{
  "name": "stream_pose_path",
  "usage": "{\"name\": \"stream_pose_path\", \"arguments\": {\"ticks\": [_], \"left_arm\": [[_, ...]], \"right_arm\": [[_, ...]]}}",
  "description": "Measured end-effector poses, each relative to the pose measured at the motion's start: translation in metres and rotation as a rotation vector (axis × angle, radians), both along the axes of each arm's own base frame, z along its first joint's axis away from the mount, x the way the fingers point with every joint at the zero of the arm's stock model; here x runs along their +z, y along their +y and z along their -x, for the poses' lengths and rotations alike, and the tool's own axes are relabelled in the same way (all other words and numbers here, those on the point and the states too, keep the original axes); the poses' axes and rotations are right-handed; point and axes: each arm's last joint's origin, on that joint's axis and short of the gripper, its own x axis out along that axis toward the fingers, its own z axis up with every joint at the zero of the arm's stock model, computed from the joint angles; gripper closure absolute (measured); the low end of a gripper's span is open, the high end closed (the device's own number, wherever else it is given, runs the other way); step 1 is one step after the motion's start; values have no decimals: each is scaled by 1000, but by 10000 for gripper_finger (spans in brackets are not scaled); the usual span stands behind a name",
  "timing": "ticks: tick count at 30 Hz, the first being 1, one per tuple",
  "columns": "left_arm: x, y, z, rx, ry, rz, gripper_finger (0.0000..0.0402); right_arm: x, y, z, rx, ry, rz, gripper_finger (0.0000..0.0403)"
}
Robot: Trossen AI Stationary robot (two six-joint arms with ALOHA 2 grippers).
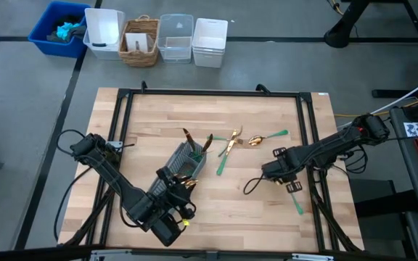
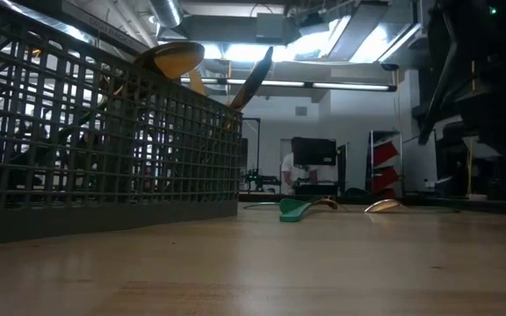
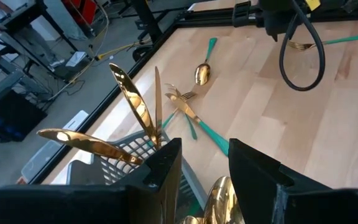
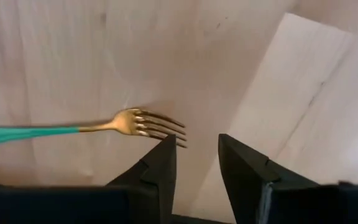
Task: Sort silverware
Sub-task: Put the green fork into the silverware basket
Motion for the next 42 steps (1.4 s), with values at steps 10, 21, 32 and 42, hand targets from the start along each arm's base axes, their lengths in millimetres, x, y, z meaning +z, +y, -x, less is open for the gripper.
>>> {"name": "stream_pose_path", "arguments": {"ticks": [10,21,32,42], "left_arm": [[0,0,0,0,0,1,279],[0,0,0,0,0,5,279],[0,-1,-1,-4,-9,12,279],[1,-2,-2,-9,-9,10,279]], "right_arm": [[-2,1,-1,29,-10,-34,281],[-2,1,-1,-45,-11,-25,281],[-12,-1,5,-236,7,18,281],[-15,-1,4,-191,-17,16,281]]}}
